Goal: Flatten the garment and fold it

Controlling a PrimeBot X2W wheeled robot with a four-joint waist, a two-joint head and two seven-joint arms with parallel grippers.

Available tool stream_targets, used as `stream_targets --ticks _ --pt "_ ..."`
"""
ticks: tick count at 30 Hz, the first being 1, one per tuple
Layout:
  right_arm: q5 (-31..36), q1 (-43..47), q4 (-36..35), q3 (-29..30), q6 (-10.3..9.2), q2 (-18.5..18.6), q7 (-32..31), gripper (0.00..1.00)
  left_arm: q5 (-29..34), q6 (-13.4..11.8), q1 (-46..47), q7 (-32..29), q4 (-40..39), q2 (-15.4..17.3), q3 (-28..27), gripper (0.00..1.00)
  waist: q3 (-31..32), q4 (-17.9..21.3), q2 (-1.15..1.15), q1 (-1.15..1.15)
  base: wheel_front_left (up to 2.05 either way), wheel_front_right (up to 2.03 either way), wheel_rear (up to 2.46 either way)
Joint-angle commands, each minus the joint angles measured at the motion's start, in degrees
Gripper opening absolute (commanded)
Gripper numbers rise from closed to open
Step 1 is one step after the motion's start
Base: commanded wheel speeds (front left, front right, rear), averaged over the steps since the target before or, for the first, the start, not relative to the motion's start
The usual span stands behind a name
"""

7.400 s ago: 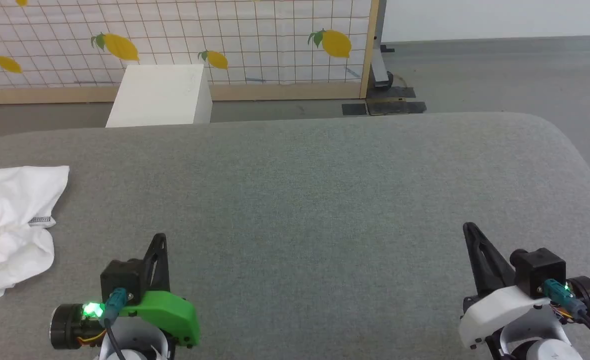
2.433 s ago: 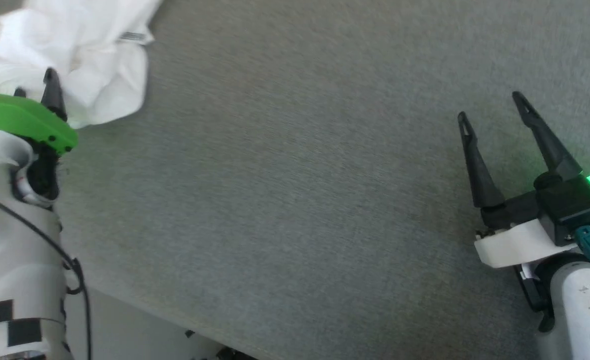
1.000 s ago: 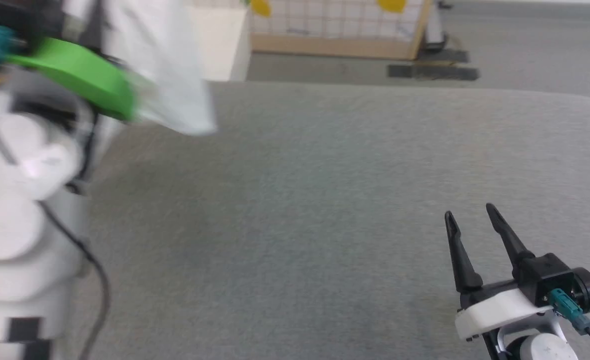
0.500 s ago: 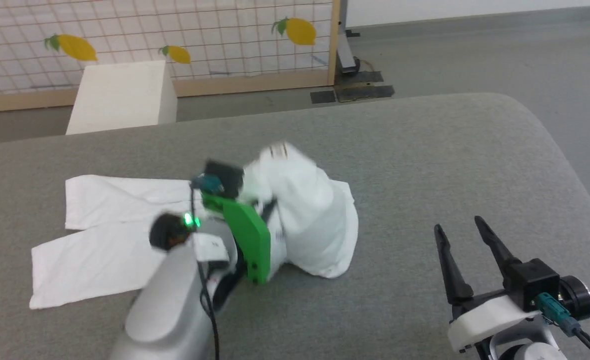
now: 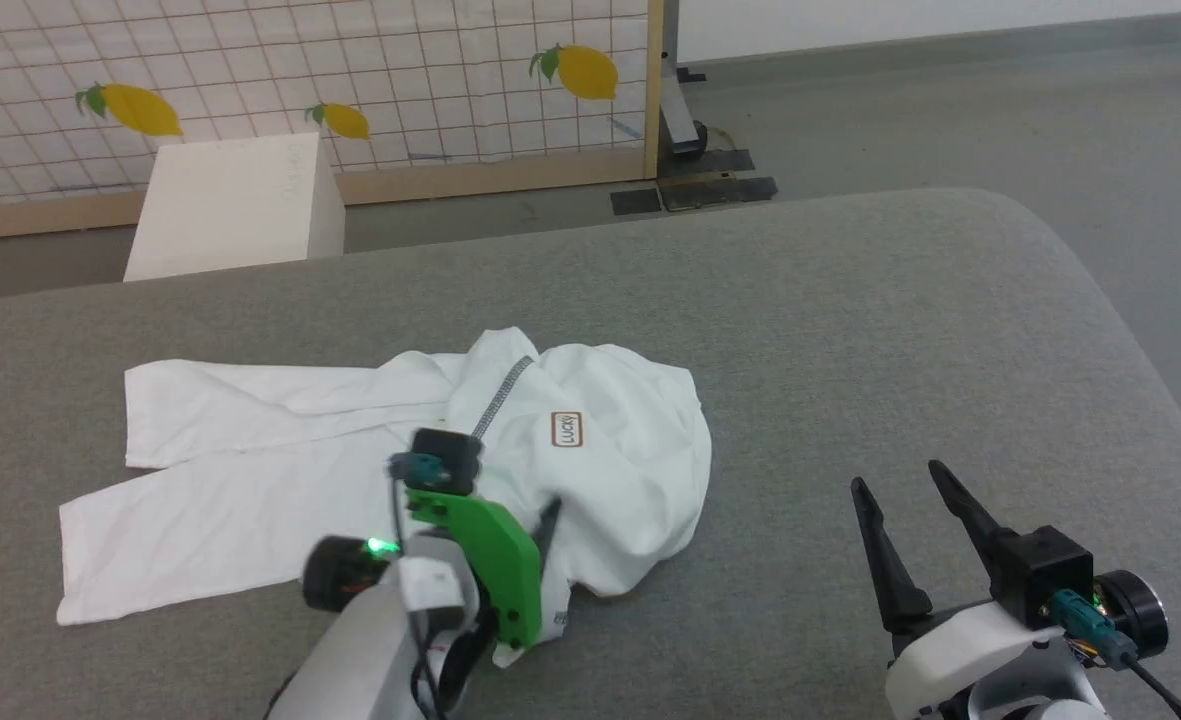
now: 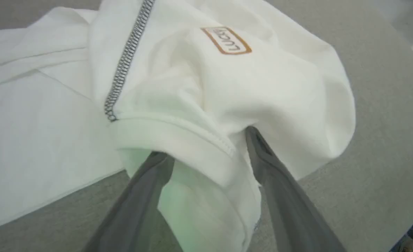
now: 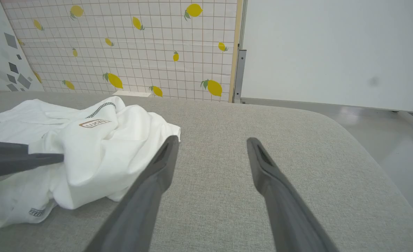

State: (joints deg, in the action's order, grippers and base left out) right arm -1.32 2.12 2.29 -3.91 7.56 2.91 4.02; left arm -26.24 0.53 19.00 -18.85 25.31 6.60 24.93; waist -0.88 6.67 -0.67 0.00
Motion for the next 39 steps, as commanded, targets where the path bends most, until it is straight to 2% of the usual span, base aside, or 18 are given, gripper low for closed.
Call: stream_targets --ticks 1,3,7,9,12,19,26,34,39 --pt "-0.4 0.4 0.0 -0.2 -0.08 0.0 -0.2 1.0 1.0 -1.2 -1.2 4.9 -2.1 0.6 -1.4 1.0 0.2 -0.9 0.67 0.0 0.0 0.0 0.0" --pt "-0.3 0.4 -0.2 -0.2 -0.08 0.0 -0.3 1.0 2.7 -3.7 -2.4 13.6 -5.3 1.3 -3.8 1.0 0.4 -1.5 0.67 0.0 0.0 0.0 0.0" --pt "-0.1 0.3 -0.6 0.0 -0.08 0.0 -0.2 1.0 4.8 -7.0 -6.5 25.0 -9.1 2.8 -6.7 1.0 0.8 -2.7 0.67 0.0 0.0 0.0 0.0" --pt "0.0 0.3 -0.8 0.0 -0.08 0.0 -0.3 1.0 5.2 -8.2 -8.5 28.2 -10.1 3.3 -7.7 1.0 0.9 -3.2 0.67 0.0 0.0 0.0 0.0" --pt "0.2 0.4 -1.1 -0.2 -0.08 0.0 -0.3 1.0 4.7 -8.5 -10.8 28.9 -10.5 3.4 -8.0 1.0 1.0 -3.8 0.67 0.0 0.0 0.0 0.0" --pt "0.4 0.1 -1.5 -1.0 -0.08 0.0 -0.8 1.0 3.8 -7.1 -9.0 24.4 -8.9 2.8 -5.9 1.0 0.4 -3.8 0.67 0.0 0.0 0.0 0.0" --pt "0.5 -1.6 -1.5 -3.0 -0.08 0.0 -0.8 1.0 2.9 -3.3 4.3 16.2 0.2 1.7 -3.6 1.0 -3.0 -1.5 0.67 0.0 0.0 0.0 0.0" --pt "-0.2 -5.0 -0.5 -4.6 -0.08 0.0 0.2 1.0 0.6 -1.8 19.2 5.3 12.1 1.1 -4.2 1.0 -8.8 2.3 0.67 0.0 0.0 0.0 0.0" --pt "-0.5 -6.8 0.2 -5.3 -0.08 0.0 1.2 1.0 -0.2 -0.2 26.1 1.5 16.7 1.7 -4.3 1.0 -12.0 4.3 0.67 0.0 0.0 0.0 0.0"
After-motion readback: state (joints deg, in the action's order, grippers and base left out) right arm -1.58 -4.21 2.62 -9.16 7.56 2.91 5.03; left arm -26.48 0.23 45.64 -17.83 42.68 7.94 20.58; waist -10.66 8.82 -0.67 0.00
